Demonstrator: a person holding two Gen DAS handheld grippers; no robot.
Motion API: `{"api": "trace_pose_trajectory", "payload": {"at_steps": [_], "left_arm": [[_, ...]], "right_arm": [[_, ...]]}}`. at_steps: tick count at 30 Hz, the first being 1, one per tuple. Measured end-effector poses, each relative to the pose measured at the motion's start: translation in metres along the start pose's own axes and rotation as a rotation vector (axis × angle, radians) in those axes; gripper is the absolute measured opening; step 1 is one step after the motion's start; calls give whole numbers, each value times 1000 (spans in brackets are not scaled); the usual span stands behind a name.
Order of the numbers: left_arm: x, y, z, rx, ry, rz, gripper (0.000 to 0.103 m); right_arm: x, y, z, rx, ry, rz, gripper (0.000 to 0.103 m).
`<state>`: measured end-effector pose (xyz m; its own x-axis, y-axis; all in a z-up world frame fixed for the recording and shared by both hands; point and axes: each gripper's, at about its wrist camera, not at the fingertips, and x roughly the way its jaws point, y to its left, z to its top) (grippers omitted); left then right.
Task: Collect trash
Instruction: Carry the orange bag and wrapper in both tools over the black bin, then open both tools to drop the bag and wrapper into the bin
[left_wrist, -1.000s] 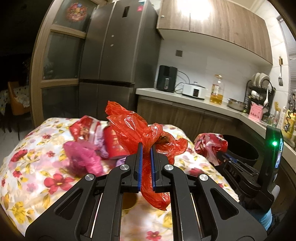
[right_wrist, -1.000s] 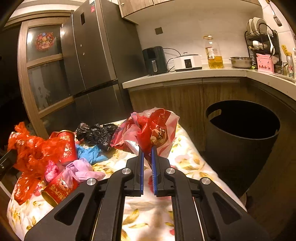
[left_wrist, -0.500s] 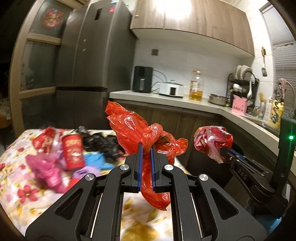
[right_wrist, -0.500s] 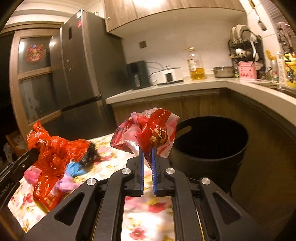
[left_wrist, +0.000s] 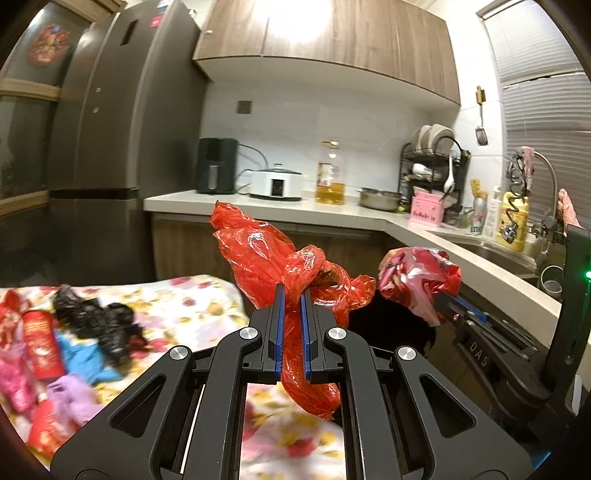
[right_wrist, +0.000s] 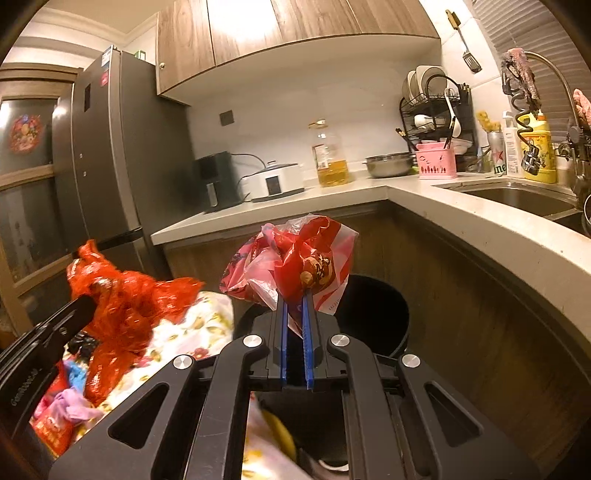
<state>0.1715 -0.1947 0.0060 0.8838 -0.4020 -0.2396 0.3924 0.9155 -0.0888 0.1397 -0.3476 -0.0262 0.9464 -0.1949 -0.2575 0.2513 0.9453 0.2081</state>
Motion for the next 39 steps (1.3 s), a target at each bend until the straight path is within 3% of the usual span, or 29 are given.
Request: {"api": "trace_pose_trajectory", "payload": {"at_steps": [16,31,33,36,38,39], "left_arm": [[76,-25,-4,-18,63,-88,7],[106,-38,-13,-28,101,-149,8],[108,-40,-14,-24,106,-158,8],[114,-41,-17,-23,121,-161,14],[118,-39,-18,-37,137,-170,27],[120,-37,-19,-46,145,-175,40]], "right_arm": [[29,-22,14,28,-17,-21,8],[44,-30,17,40,-2,1,9],[46,-30,16,37,-4,7,15],[48,-31,15,37,-2,9,28],[49,-34,15,51,5,9,34],[49,-35,15,56,6,8,35]]}}
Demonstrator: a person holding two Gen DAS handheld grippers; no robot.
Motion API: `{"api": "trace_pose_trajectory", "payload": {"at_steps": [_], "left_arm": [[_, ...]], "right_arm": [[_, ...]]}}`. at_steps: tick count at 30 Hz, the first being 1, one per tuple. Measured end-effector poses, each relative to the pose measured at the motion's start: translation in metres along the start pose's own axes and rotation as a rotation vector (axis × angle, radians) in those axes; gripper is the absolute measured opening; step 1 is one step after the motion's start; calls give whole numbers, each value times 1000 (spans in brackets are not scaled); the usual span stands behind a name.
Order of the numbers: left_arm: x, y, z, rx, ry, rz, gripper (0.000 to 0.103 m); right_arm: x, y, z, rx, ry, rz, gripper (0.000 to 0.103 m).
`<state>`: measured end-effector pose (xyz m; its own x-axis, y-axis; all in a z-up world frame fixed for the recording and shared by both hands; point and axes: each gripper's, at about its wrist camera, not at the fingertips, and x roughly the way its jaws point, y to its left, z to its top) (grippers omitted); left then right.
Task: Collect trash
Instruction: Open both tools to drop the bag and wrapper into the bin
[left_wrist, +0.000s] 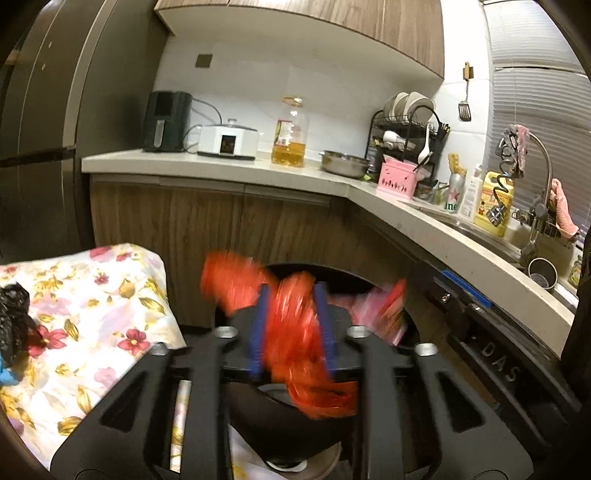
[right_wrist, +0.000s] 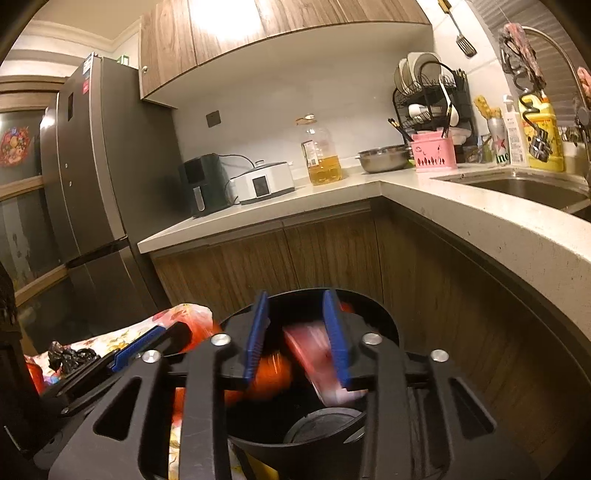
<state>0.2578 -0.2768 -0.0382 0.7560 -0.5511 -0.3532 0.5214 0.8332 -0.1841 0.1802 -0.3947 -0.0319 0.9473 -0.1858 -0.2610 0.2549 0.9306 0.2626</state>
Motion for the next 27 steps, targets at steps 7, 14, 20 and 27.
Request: {"api": "trace_pose_trajectory", "payload": {"at_steps": [7,14,20,27], "left_arm": [[-5,17,-5,-54,1,49,64],[-26,26,-12,-55,-4,125,73],[-55,30,-16,-43,-21,178,76],[-93,40,-22,-48,-46,243,79]], "right_arm": [[-6,-5,-1,14,-2,-14,46],[-15,4,-8,-5,5,-21,56],[-25,14,-16,-18,25,-4,67],[-43,26,-20,-18,14,5,78]]}}
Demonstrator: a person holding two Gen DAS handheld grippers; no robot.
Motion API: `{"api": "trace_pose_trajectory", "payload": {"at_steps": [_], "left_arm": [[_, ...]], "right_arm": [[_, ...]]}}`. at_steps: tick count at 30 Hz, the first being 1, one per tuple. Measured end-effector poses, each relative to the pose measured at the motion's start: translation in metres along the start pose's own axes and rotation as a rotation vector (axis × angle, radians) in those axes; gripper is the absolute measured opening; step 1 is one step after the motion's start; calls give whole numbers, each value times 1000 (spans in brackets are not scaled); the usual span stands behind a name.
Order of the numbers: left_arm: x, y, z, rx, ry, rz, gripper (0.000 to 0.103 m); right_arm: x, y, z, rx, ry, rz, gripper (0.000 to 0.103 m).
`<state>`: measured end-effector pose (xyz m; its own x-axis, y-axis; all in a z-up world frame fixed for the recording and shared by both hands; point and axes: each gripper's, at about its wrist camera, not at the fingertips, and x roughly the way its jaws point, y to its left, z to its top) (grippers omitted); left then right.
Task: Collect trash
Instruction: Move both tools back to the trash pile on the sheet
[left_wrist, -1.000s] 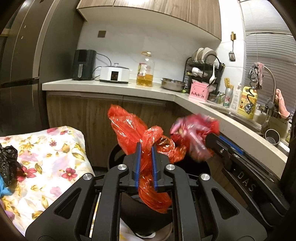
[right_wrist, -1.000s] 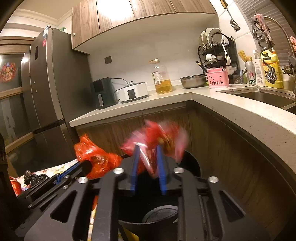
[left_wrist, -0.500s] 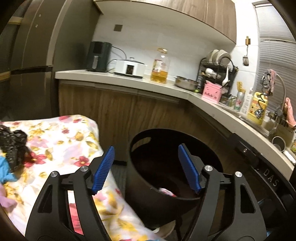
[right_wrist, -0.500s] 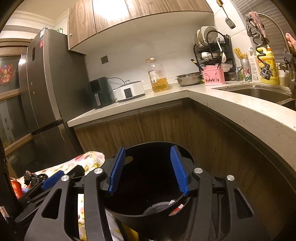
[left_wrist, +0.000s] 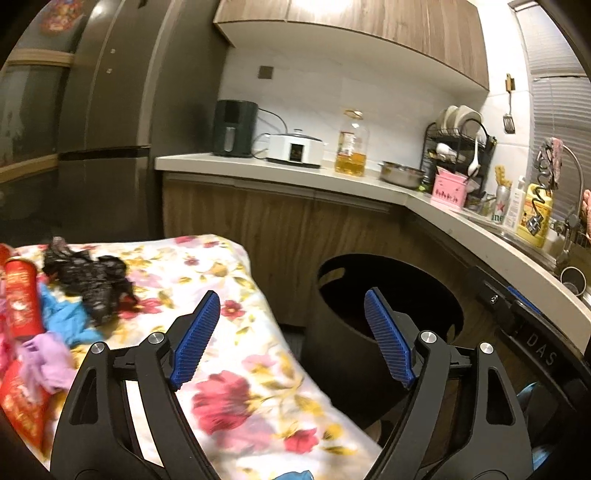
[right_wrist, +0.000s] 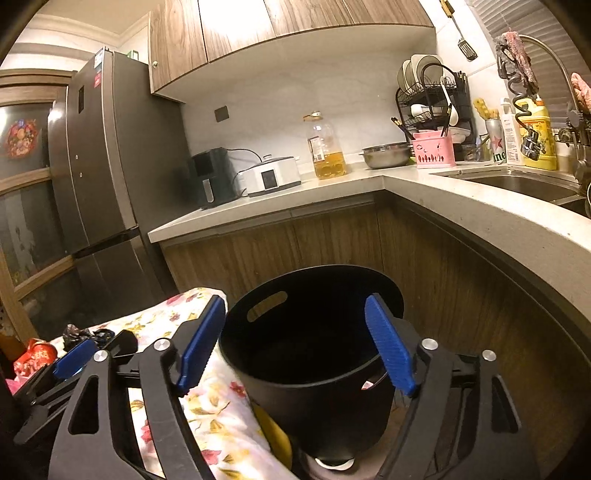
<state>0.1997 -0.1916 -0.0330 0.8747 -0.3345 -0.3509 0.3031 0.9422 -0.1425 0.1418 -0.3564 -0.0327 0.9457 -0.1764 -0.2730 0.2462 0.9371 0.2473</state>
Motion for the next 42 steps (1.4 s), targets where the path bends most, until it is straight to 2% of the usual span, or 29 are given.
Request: {"api": "trace_pose_trajectory", "payload": {"at_steps": [11,19,26,33,42], "left_arm": [[-60,37,-14,-26,-41,119,80],[-102,72,-34,-51,-47,225,80],[-136,109,-58,-57,-67,349,80],[-146,152,-83,-93,-22,438,83],[-135,179,-94,-108,38,441,83]], "right_arm": [[-29,32,-18,-32,7,31,81],[-51,66,-36,-74,4,104,81],[-60,94,-55,-89,49,184,81],[-67,120,-69,-115,82,241,81],[-67,138,-75,-137,105,273,81]]}}
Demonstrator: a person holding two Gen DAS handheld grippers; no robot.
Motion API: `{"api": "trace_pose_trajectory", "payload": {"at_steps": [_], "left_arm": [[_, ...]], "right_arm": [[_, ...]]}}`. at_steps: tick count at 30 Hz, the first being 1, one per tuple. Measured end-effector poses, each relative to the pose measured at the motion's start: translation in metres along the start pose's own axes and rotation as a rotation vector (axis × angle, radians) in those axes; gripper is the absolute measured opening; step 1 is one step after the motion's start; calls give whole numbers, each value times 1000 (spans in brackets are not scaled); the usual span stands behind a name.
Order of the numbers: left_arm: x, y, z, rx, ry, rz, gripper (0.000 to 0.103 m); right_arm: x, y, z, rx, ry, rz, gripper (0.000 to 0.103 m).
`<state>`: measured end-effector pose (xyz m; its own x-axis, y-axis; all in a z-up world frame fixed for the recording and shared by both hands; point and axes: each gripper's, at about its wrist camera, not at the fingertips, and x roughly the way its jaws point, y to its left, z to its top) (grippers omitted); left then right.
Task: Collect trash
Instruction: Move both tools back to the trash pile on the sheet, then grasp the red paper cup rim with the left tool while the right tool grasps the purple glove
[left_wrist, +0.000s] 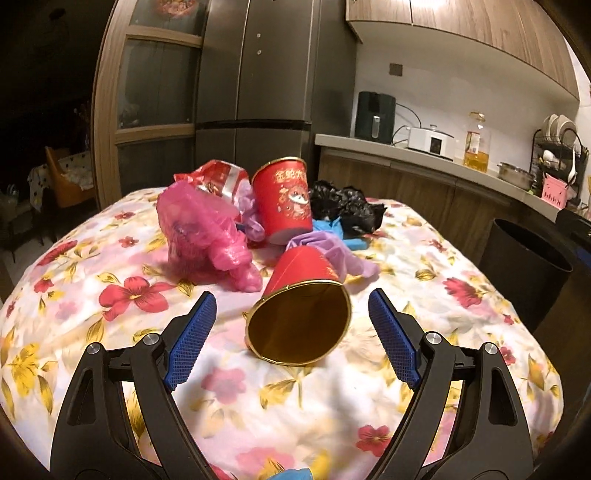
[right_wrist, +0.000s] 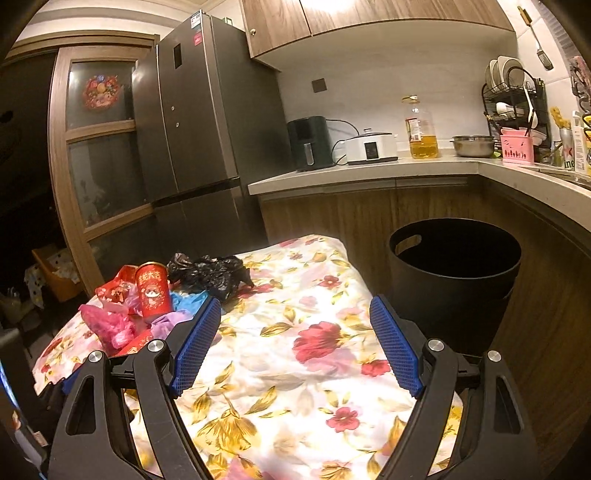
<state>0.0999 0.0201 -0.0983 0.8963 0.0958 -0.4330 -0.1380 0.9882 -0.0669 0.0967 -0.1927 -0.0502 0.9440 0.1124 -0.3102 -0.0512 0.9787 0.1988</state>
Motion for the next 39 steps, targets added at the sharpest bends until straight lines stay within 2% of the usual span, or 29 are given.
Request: {"api": "trace_pose_trajectory", "payload": {"at_steps": [14,23,28,39], "left_arm": [[25,5,1,-17,43,-35,81],[36,13,-1,-49,86,-73,62],[33,17,0,-57,72,-88,57],[4,45,7,-89,2,-94,54]], "right_arm": [[23,22,-9,-30,31,37,81],[47,38,-22,-48,65,73,81],[61,49,-29,-62,81,96,81],[91,86,-41,-118,111,163,79]]}}
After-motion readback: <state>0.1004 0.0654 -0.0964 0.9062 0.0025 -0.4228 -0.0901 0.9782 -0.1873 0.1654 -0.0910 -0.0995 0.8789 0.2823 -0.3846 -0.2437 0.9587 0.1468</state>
